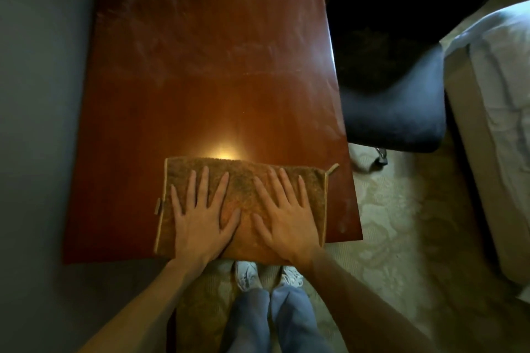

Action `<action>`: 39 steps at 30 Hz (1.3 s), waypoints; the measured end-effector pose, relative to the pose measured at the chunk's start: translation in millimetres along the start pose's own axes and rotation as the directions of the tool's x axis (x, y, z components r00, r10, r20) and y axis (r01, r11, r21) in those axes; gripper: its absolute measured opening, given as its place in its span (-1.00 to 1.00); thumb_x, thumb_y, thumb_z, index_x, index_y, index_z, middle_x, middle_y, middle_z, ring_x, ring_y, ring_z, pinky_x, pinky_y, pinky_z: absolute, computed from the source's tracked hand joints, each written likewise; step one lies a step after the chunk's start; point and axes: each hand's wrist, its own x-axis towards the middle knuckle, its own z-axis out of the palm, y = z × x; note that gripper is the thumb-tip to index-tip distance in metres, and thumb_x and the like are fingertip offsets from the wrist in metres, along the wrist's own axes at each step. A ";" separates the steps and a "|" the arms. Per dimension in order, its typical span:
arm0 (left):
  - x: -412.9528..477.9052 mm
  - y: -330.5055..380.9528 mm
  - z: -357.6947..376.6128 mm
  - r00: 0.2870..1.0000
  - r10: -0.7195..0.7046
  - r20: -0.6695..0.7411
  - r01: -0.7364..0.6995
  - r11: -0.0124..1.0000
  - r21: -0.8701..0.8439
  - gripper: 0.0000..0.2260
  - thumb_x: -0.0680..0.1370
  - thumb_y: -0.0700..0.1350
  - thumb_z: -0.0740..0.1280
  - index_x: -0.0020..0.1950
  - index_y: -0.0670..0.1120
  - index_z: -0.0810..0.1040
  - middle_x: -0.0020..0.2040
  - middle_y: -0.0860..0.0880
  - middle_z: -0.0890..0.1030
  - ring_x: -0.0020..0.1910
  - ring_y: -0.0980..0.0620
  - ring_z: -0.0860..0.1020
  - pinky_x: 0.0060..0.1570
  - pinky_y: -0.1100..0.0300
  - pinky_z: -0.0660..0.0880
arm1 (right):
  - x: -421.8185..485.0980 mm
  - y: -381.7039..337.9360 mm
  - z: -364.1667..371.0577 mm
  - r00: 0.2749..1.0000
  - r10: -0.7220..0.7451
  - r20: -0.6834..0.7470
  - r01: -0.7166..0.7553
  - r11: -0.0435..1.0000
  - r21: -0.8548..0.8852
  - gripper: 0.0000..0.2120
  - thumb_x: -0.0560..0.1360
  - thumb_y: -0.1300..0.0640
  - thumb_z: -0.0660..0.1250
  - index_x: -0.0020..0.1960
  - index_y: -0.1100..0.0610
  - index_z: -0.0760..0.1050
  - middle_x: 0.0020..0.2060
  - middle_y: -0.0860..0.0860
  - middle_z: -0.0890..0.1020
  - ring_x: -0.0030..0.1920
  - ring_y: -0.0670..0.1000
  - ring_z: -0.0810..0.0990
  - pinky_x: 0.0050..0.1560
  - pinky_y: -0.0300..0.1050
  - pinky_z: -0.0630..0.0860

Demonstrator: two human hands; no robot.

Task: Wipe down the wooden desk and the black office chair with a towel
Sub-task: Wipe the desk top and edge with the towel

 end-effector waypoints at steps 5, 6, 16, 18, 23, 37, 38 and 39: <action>-24.5 15.8 5.6 1.000 0.026 0.012 -0.026 1.000 -0.003 -0.30 0.61 0.36 0.00 0.70 0.10 0.03 0.70 -0.14 0.02 0.67 -0.21 -0.04 0.54 -0.42 -0.08 | -35.7 3.3 4.6 0.999 0.048 -0.004 -0.047 0.999 0.020 -0.32 0.66 -0.29 0.01 0.69 -0.08 -0.05 0.68 0.06 -0.01 0.67 0.09 -0.10 0.62 0.23 -0.20; -27.8 20.2 6.7 1.000 0.028 0.011 -0.028 1.000 -0.008 -0.30 0.61 0.36 0.01 0.70 0.10 0.05 0.70 -0.15 0.03 0.67 -0.21 -0.03 0.54 -0.43 -0.07 | -41.4 5.5 5.8 0.999 0.049 -0.012 -0.048 0.999 0.024 -0.32 0.66 -0.28 0.02 0.69 -0.07 -0.03 0.68 0.06 0.00 0.67 0.10 -0.09 0.62 0.22 -0.20; -45.0 88.6 7.8 1.000 -0.004 0.019 0.005 0.999 -0.032 -0.33 0.61 0.32 0.02 0.67 0.07 0.14 0.67 -0.19 0.12 0.65 -0.28 0.07 0.48 -0.49 0.05 | -79.3 59.2 -2.6 0.999 0.041 -0.020 -0.040 0.999 0.021 -0.31 0.64 -0.28 0.09 0.69 -0.11 0.01 0.68 0.02 0.04 0.67 0.06 -0.04 0.63 0.19 -0.16; -44.0 110.3 10.3 0.999 -0.041 0.026 0.041 0.999 -0.028 -0.33 0.61 0.32 0.02 0.67 0.07 0.15 0.68 -0.19 0.12 0.65 -0.27 0.06 0.50 -0.48 0.02 | -81.1 77.6 -6.6 0.999 0.035 -0.025 -0.035 0.999 0.024 -0.31 0.63 -0.27 0.12 0.68 -0.10 0.03 0.67 0.04 0.06 0.67 0.07 -0.02 0.64 0.18 -0.15; -31.6 136.6 15.3 0.999 -0.044 0.011 0.044 0.999 0.006 -0.32 0.60 0.33 0.03 0.68 0.09 0.11 0.68 -0.19 0.10 0.66 -0.26 0.05 0.50 -0.48 -0.02 | -76.2 113.0 -17.4 1.000 -0.008 0.006 0.008 0.997 0.073 -0.34 0.64 -0.26 0.10 0.68 -0.11 0.04 0.68 0.03 0.04 0.67 0.05 -0.06 0.64 0.20 -0.10; 2.6 136.1 24.5 0.999 -0.035 -0.038 0.037 0.998 0.055 -0.26 0.56 0.37 0.12 0.69 0.17 0.03 0.71 -0.10 0.00 0.68 -0.16 -0.04 0.51 -0.46 -0.02 | -38.2 78.8 -26.0 0.968 0.243 0.055 -0.247 0.966 0.077 -0.30 0.61 -0.23 0.04 0.68 0.00 0.06 0.67 0.14 0.02 0.66 0.19 -0.06 0.56 0.40 -0.13; 5.3 134.3 24.3 0.999 -0.027 -0.043 0.029 0.998 0.053 -0.25 0.55 0.38 0.13 0.69 0.17 0.03 0.71 -0.10 0.01 0.68 -0.16 -0.03 0.51 -0.46 -0.02 | -34.2 82.5 -24.7 0.974 0.223 0.039 -0.225 0.973 0.058 -0.30 0.61 -0.22 0.05 0.68 0.01 0.09 0.67 0.15 0.04 0.66 0.20 -0.03 0.56 0.41 -0.11; 9.9 132.4 23.2 0.999 -0.030 -0.044 0.032 0.998 0.051 -0.25 0.55 0.38 0.14 0.69 0.17 0.03 0.71 -0.10 0.01 0.68 -0.16 -0.03 0.51 -0.46 -0.02 | -28.5 85.5 -23.9 0.978 0.207 0.027 -0.208 0.977 0.043 -0.30 0.60 -0.22 0.06 0.67 0.02 0.10 0.66 0.16 0.05 0.66 0.21 -0.01 0.56 0.41 -0.11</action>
